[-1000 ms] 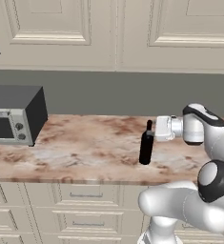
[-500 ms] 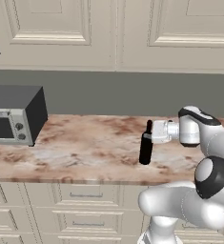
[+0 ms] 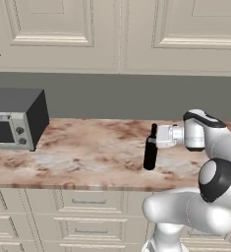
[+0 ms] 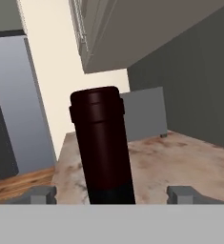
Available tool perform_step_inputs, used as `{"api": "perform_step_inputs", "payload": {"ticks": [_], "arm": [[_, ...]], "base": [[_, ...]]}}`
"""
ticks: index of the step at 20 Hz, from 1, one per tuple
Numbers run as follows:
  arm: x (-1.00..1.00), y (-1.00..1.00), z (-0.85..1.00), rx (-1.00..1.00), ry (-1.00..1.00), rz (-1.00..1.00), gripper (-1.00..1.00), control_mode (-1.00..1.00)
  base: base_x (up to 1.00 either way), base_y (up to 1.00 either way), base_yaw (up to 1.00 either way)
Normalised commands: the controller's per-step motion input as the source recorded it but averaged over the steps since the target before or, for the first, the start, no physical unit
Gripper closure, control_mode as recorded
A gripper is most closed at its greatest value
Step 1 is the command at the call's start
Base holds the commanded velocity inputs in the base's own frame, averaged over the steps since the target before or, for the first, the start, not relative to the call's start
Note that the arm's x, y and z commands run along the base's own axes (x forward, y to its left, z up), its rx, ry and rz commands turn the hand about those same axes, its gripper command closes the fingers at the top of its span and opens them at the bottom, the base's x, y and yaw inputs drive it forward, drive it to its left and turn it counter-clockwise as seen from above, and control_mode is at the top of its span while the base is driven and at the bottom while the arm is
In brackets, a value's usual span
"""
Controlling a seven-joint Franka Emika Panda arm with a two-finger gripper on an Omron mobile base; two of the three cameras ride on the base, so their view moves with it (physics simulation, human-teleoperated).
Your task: There is a wine glass and glass cup on the dining counter. Place the wine bottle next to the wine glass and the juice bottle next to the glass cup.
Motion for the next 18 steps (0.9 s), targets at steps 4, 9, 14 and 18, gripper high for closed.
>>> {"api": "perform_step_inputs", "payload": {"ticks": [4,9,14,18], "arm": [[-0.09,0.01,-0.04,0.0,0.0,0.0,1.0,-1.0],[-0.36,0.04,0.19,0.0,-0.03,0.01,1.0,-1.0],[-0.43,0.1,0.51,0.0,-0.01,0.04,1.0,-1.0],[-0.46,0.18,0.56,0.0,0.0,0.05,1.0,-1.0]], "base": [[0.0,0.0,0.0],[0.0,0.0,0.0],[0.0,0.0,0.0],[0.0,0.0,0.0]]}}
